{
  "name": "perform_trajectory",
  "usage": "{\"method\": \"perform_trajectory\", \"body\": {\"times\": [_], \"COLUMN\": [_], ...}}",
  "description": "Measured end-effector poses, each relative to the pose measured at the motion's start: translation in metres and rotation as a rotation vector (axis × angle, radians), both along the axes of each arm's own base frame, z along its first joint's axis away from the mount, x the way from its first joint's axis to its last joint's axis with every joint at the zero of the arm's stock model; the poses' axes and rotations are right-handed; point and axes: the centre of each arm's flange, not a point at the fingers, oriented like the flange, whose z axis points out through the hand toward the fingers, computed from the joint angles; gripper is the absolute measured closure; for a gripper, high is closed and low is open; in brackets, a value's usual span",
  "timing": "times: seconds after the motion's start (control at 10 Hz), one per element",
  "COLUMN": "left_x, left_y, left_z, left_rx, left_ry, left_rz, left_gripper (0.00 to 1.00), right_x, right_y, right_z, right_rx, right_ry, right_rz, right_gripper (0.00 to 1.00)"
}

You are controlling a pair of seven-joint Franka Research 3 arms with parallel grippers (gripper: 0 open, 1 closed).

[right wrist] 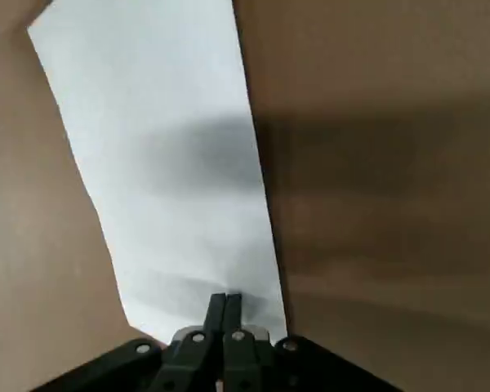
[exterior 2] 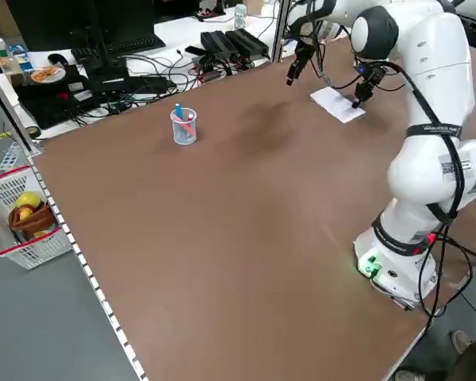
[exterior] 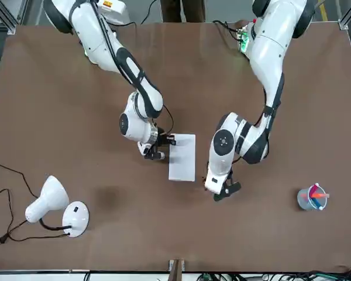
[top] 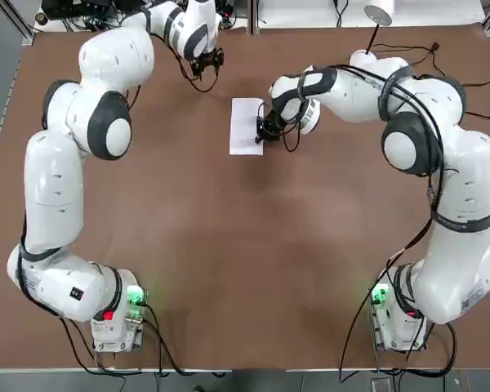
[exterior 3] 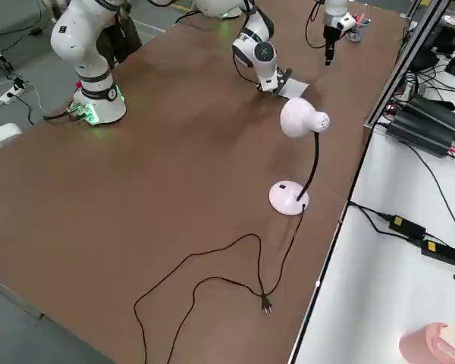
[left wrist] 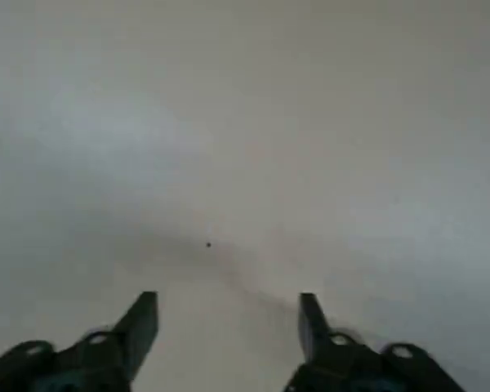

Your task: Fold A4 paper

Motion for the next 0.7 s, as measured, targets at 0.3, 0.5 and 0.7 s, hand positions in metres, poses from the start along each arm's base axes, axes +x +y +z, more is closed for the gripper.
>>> {"method": "perform_trajectory", "body": {"times": [0.3,0.5,0.7], "left_x": [0.018,0.029,0.043], "left_y": [0.015,0.036,0.066], "left_z": [0.028,0.045,0.050], "left_rx": [-0.067,-0.098,-0.116], "left_ry": [-0.043,-0.053,-0.067], "left_rz": [0.079,0.126,0.167], "left_gripper": [0.00,0.00,0.00], "right_x": [0.015,0.029,0.041], "right_y": [0.001,-0.001,-0.004], "right_z": [0.009,0.012,0.011], "right_rx": [0.013,0.020,0.022], "right_ry": [-0.032,-0.057,-0.084], "right_rz": [-0.014,-0.023,-0.021], "right_gripper": [0.99,0.99,0.99]}}
